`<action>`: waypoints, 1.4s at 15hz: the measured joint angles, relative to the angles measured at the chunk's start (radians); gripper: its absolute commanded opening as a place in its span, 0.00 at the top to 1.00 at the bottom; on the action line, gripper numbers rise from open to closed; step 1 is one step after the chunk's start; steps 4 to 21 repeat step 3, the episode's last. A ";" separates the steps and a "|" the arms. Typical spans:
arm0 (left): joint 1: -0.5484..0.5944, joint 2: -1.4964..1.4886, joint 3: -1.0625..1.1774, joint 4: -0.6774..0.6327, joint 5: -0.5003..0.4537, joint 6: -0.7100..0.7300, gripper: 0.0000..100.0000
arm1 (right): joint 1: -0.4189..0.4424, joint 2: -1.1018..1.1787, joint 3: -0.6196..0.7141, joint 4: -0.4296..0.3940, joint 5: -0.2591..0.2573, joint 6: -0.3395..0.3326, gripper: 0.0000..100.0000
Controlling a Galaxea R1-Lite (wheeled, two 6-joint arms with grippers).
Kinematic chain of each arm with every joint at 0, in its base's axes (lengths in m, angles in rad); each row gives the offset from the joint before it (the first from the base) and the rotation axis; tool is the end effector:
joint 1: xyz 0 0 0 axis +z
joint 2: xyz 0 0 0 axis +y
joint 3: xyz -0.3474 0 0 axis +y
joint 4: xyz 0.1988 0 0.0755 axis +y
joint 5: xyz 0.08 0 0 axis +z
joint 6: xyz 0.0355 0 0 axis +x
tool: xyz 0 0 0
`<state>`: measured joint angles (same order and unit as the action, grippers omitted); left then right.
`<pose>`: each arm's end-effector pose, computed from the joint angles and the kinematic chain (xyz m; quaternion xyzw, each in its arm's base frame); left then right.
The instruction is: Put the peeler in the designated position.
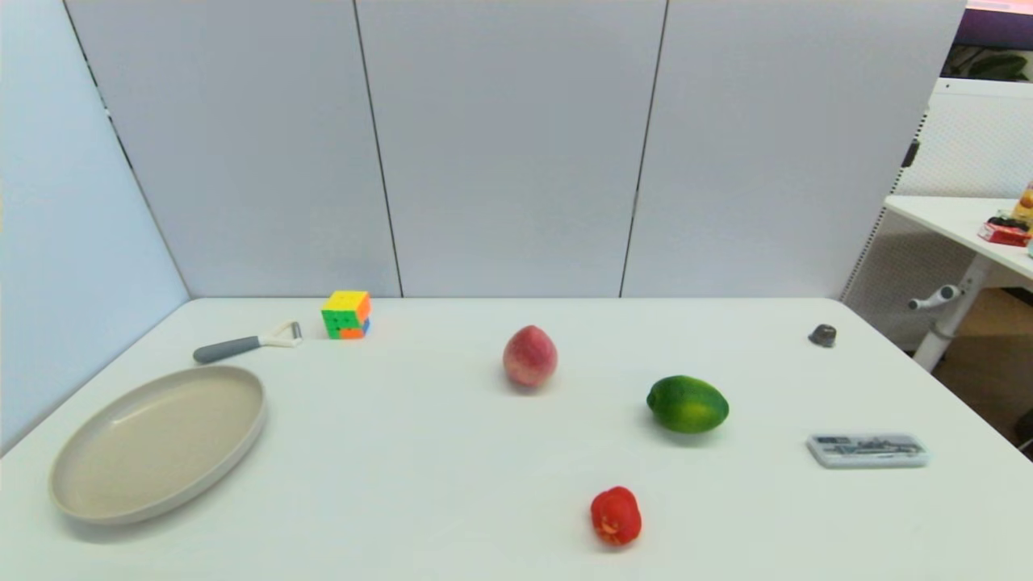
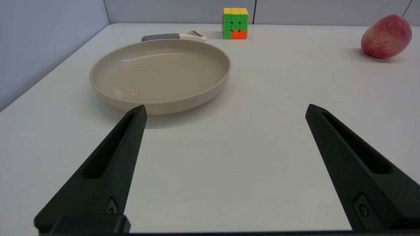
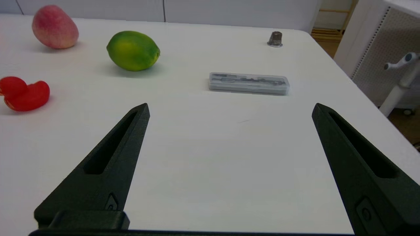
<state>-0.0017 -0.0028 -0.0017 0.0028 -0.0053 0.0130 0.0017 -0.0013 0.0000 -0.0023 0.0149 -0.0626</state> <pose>-0.0334 -0.0001 0.0756 0.0065 -0.0009 -0.0035 1.0000 -0.0332 0.0005 0.0757 -0.0313 -0.0021 0.0082 0.9995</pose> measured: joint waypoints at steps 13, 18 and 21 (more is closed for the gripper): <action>0.000 0.000 0.000 0.000 0.000 0.000 0.00 | 0.000 0.000 0.000 0.001 -0.008 0.031 0.00; 0.000 0.000 0.000 0.000 0.000 0.000 0.00 | 0.000 0.000 0.000 0.001 -0.008 0.031 0.00; 0.000 0.000 0.000 0.000 0.000 0.000 0.00 | 0.000 0.000 0.000 0.001 -0.008 0.031 0.00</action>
